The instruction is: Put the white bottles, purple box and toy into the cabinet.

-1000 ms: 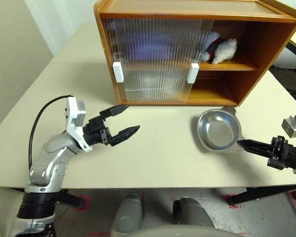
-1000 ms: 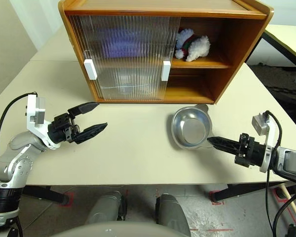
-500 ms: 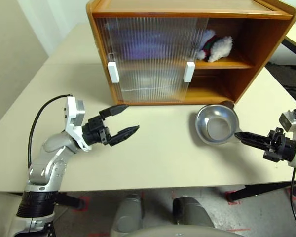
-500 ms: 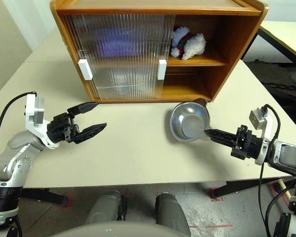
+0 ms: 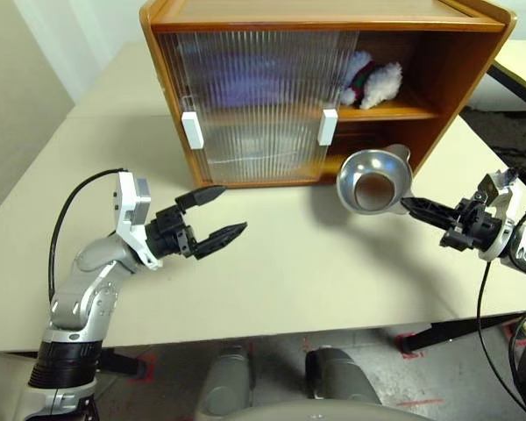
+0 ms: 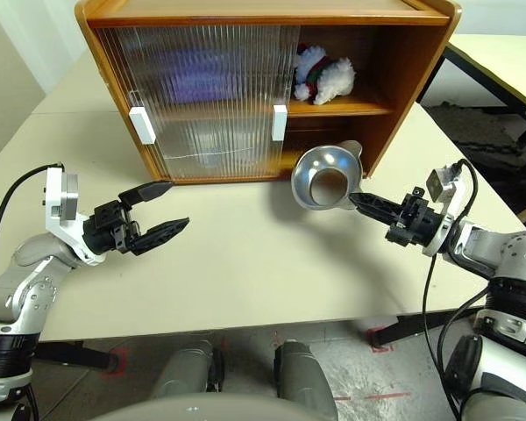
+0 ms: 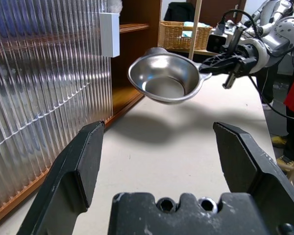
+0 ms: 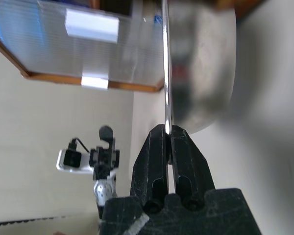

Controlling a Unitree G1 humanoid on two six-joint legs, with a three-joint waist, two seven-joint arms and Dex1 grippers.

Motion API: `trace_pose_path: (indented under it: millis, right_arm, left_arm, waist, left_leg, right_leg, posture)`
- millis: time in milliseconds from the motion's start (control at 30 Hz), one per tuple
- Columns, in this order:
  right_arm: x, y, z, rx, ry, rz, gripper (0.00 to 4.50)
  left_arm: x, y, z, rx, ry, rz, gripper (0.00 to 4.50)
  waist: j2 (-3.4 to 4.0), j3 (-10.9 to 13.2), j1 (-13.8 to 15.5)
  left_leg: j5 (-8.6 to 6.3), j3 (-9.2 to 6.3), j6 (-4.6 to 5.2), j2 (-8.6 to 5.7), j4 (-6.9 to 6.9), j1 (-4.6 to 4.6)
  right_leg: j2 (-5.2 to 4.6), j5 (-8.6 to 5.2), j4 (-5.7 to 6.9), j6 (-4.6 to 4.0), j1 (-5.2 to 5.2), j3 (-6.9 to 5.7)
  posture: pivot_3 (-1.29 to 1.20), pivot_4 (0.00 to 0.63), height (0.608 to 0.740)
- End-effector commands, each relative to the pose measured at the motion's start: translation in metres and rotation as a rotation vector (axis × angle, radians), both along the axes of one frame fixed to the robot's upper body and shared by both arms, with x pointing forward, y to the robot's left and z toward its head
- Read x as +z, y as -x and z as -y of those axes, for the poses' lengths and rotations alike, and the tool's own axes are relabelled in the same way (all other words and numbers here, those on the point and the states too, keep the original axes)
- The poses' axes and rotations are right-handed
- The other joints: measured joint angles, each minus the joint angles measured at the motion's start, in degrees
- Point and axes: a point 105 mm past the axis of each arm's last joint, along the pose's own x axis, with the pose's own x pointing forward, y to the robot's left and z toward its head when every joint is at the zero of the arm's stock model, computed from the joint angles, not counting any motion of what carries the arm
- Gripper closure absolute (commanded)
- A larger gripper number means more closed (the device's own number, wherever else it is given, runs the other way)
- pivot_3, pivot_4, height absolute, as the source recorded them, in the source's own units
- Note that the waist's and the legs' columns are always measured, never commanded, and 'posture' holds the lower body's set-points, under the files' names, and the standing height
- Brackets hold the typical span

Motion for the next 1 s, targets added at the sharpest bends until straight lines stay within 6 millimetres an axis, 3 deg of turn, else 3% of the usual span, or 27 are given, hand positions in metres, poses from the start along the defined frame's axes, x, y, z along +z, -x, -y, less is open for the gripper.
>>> trace_pose_path:
  millis: [33,567,1000]
  right_arm:
    - [0.004,-0.021,0.007,-0.099,-0.031,0.052,4.49]
    - [-0.026,-0.086,-0.006,-0.334,0.033,0.001,4.49]
    - [-0.037,-0.110,-0.022,-0.400,0.045,-0.032,4.49]
  left_arm:
    - [0.002,0.002,0.001,-0.007,-0.019,0.013,0.00]
    - [0.004,0.002,0.004,0.001,-0.012,0.021,0.00]
    - [0.003,0.001,0.001,0.011,-0.016,0.026,0.00]
  waist:
    - [0.00,0.00,-0.09]
    - [0.03,-0.02,-0.31]
    - [0.10,-0.14,-0.42]
  left_leg:
    - [0.00,0.00,0.00,0.00,0.00,0.00]
    - [0.00,0.02,0.00,0.01,0.00,0.00]
    - [0.00,0.04,0.00,0.02,0.00,0.03]
  right_leg:
    - [0.00,0.00,0.00,0.00,0.00,0.00]
    - [-0.01,0.22,0.02,-0.28,-0.01,-0.01]
    - [-0.01,0.31,0.05,-0.33,-0.01,-0.03]
  posture:
    - [0.16,0.022,0.740]
    - [0.17,0.015,0.740]
    - [0.19,0.011,0.740]
